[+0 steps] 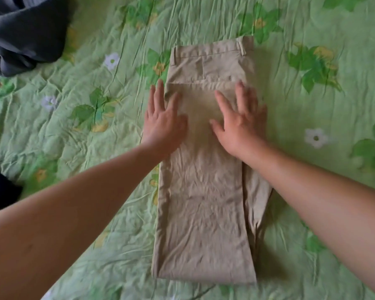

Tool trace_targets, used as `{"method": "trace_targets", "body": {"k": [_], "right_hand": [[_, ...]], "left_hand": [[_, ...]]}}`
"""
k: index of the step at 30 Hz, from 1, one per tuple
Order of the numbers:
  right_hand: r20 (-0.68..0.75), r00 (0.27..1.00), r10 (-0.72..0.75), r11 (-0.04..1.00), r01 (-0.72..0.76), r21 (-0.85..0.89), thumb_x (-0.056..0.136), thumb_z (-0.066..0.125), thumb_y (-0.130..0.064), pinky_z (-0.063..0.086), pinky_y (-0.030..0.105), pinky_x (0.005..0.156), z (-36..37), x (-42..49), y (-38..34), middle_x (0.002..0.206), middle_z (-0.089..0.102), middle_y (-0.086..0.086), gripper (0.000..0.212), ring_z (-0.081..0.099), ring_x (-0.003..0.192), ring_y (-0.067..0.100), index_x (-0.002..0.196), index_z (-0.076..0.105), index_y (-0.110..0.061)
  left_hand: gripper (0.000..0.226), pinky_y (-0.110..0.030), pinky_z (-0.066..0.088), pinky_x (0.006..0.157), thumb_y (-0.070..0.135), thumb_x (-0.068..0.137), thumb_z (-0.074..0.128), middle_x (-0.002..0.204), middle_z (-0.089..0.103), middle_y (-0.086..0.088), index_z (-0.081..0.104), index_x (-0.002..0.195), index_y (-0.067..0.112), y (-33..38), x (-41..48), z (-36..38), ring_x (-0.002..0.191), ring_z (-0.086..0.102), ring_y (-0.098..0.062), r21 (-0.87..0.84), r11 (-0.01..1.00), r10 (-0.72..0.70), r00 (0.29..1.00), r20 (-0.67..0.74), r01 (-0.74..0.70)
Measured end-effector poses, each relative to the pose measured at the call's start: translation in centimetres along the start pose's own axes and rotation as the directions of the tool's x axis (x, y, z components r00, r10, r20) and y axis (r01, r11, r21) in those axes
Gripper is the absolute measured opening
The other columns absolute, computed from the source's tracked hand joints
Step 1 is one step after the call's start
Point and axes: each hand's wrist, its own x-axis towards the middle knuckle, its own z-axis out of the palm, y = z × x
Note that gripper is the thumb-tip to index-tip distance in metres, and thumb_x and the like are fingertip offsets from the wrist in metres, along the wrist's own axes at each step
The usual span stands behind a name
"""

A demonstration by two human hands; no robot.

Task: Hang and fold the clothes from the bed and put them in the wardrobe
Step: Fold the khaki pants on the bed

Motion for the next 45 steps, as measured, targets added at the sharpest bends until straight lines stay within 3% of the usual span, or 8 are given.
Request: {"method": "trace_targets", "body": {"k": [4, 17, 25, 30, 33, 38, 41, 45], "right_hand": [[0.074, 0.995, -0.061, 0.988, 0.07, -0.134, 0.095, 0.022, -0.074, 0.002, 0.074, 0.115, 4.3, 0.5, 1.7, 0.163, -0.034, 0.005, 0.076, -0.024, 0.151, 0.037, 0.157, -0.011, -0.045], [-0.027, 0.979, -0.2, 0.968, 0.194, -0.157, 0.098, 0.045, -0.054, 0.004, 0.074, 0.115, 6.6, -8.2, 2.1, 0.169, -0.002, 0.014, 0.069, -0.003, 0.156, 0.036, 0.156, 0.033, -0.019], [0.017, 0.953, -0.304, 0.938, 0.302, -0.17, 0.099, 0.026, -0.068, 0.005, 0.062, 0.122, 8.1, -11.7, 4.2, 0.17, 0.004, 0.009, 0.077, 0.002, 0.156, 0.031, 0.162, 0.016, -0.025], [-0.069, 0.995, -0.077, 0.997, 0.076, -0.011, 0.1, 0.052, -0.047, 0.022, 0.055, 0.121, 5.3, -14.6, 7.0, 0.164, 0.025, 0.019, 0.07, 0.023, 0.152, 0.037, 0.155, 0.037, -0.007], [-0.18, 0.972, 0.154, 0.976, -0.122, 0.179, 0.09, 0.068, -0.021, 0.047, 0.05, 0.095, 3.9, -18.0, 7.4, 0.131, 0.058, 0.022, 0.054, 0.057, 0.117, 0.044, 0.138, 0.055, 0.0], [0.253, 0.772, 0.583, 0.45, -0.566, 0.691, 0.088, 0.073, -0.02, 0.047, 0.024, 0.074, 3.3, -19.5, 4.9, 0.086, 0.062, -0.012, 0.038, 0.061, 0.077, 0.006, 0.123, 0.06, -0.016], [0.466, 0.648, 0.603, 0.087, -0.634, 0.769, 0.087, 0.072, -0.025, 0.054, 0.044, 0.07, 2.4, -18.0, 4.6, 0.08, 0.066, -0.001, 0.009, 0.064, 0.074, 0.018, 0.083, 0.063, -0.025], [0.144, 0.834, 0.532, 0.643, -0.509, 0.572, 0.089, 0.064, -0.026, 0.039, 0.019, 0.05, 1.5, -16.7, 4.7, 0.059, 0.059, -0.014, 0.019, 0.053, 0.054, 0.001, 0.071, 0.058, -0.025]], "left_hand": [[0.067, -0.052, 0.0, 0.125, 0.057, 0.103, 0.026, 0.168, -0.019, -0.005, -0.004, 0.16, 0.038, -1.3, 0.5, 4.1, 0.153, -0.019, -0.028, 0.194, 0.968, 0.144, 0.985, 0.099, -0.161], [0.069, -0.063, 0.0, 0.121, 0.056, 0.101, 0.028, 0.168, -0.014, -0.01, -0.002, 0.16, 0.038, 0.1, -6.2, 5.5, 0.154, -0.017, -0.03, 0.244, 0.944, 0.211, 0.975, 0.072, -0.223], [0.07, -0.06, 0.004, 0.122, 0.067, 0.099, 0.023, 0.169, -0.007, -0.014, 0.0, 0.16, 0.042, -1.1, -10.0, 7.6, 0.155, -0.008, -0.035, 0.368, 0.878, 0.257, 0.95, 0.177, -0.306], [0.07, -0.057, 0.002, 0.124, 0.065, 0.1, 0.024, 0.168, -0.014, -0.011, -0.01, 0.158, 0.044, -1.2, -9.9, 5.8, 0.155, -0.012, -0.033, 0.328, 0.893, 0.229, 0.938, 0.26, -0.308], [0.073, -0.053, -0.001, 0.124, 0.062, 0.1, 0.03, 0.167, -0.02, -0.01, -0.015, 0.156, 0.045, -1.2, -11.1, 5.0, 0.154, -0.018, -0.03, 0.313, 0.908, 0.178, 0.932, 0.315, -0.28], [0.07, -0.053, -0.01, 0.123, 0.059, 0.1, 0.022, 0.164, -0.029, -0.009, -0.017, 0.156, 0.042, -0.1, -12.3, 5.4, 0.151, -0.026, -0.028, 0.328, 0.921, 0.104, 0.943, 0.316, -0.211], [0.07, -0.053, -0.011, 0.123, 0.059, 0.1, 0.02, 0.164, -0.029, -0.009, -0.019, 0.156, 0.042, -0.2, -12.3, 5.6, 0.151, -0.027, -0.028, 0.336, 0.917, 0.108, 0.944, 0.313, -0.216], [0.069, -0.052, -0.013, 0.123, 0.059, 0.101, 0.02, 0.163, -0.031, -0.008, -0.021, 0.155, 0.043, -0.3, -12.3, 5.4, 0.15, -0.029, -0.027, 0.325, 0.92, 0.108, 0.937, 0.332, -0.221]]}}
